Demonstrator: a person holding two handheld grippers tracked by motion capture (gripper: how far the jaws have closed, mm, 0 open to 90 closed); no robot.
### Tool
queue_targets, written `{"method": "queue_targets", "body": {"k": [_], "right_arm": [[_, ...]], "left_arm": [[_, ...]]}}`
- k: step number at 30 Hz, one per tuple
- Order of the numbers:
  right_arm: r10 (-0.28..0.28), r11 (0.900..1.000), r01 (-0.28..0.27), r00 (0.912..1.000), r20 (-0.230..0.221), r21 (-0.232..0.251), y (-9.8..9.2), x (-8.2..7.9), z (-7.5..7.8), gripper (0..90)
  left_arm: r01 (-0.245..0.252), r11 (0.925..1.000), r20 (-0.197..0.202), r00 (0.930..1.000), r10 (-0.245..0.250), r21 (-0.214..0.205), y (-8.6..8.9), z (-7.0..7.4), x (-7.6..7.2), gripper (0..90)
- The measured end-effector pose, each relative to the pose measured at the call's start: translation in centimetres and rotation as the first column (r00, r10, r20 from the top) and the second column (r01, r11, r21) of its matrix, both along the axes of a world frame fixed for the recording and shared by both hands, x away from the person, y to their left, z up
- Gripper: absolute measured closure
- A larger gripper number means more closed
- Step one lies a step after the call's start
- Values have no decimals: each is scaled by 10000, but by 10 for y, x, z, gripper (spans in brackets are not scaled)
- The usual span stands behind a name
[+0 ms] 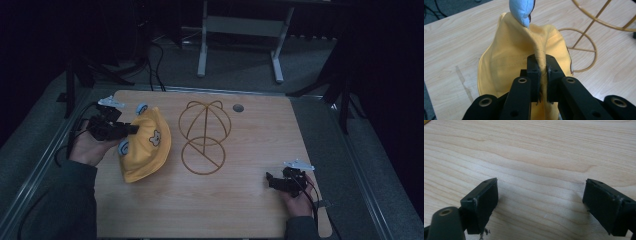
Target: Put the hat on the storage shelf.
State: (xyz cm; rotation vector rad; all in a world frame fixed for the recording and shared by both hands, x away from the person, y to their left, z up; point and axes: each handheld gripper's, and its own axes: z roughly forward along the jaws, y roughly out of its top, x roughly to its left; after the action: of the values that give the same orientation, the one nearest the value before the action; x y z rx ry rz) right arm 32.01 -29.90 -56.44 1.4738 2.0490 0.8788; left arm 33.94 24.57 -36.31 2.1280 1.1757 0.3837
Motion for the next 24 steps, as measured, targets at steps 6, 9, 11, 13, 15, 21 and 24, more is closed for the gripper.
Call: {"method": "queue_targets", "body": {"k": [6, 9, 11, 13, 15, 21, 24], "right_arm": [[1, 10000, -1, 10000, 2, -2, 0, 0, 0, 129], [2, 10000, -2, 10000, 1, 0, 0, 0, 0, 129], [2, 10000, -2, 10000, -1, 1, 0, 0, 0, 129], [2, 10000, -2, 10000, 0, -2, 0, 0, 0, 129], [2, 10000, -2, 10000, 0, 0, 0, 0, 0, 129], [-1, 10000, 1, 10000, 0, 0, 0, 0, 0, 129], [4, 10000, -4, 10000, 0, -1, 0, 0, 0, 129]], "left_arm": [[323, 9995, 419, 9986, -320, -53, 1, 6, -3, 844], [475, 9988, 552, 9974, -466, -155, 2, 8, -5, 843], [541, 9984, 600, 9968, -529, -185, 2, 9, -5, 844], [575, 9981, 656, 9963, -561, -205, 3, 10, -6, 843], [593, 9980, 687, 9960, -576, -230, 4, 11, -6, 843], [751, 9969, 877, 9935, -727, -244, 6, 15, -8, 844], [980, 9950, 970, 9907, -957, -186, 5, 18, -9, 844]]}}
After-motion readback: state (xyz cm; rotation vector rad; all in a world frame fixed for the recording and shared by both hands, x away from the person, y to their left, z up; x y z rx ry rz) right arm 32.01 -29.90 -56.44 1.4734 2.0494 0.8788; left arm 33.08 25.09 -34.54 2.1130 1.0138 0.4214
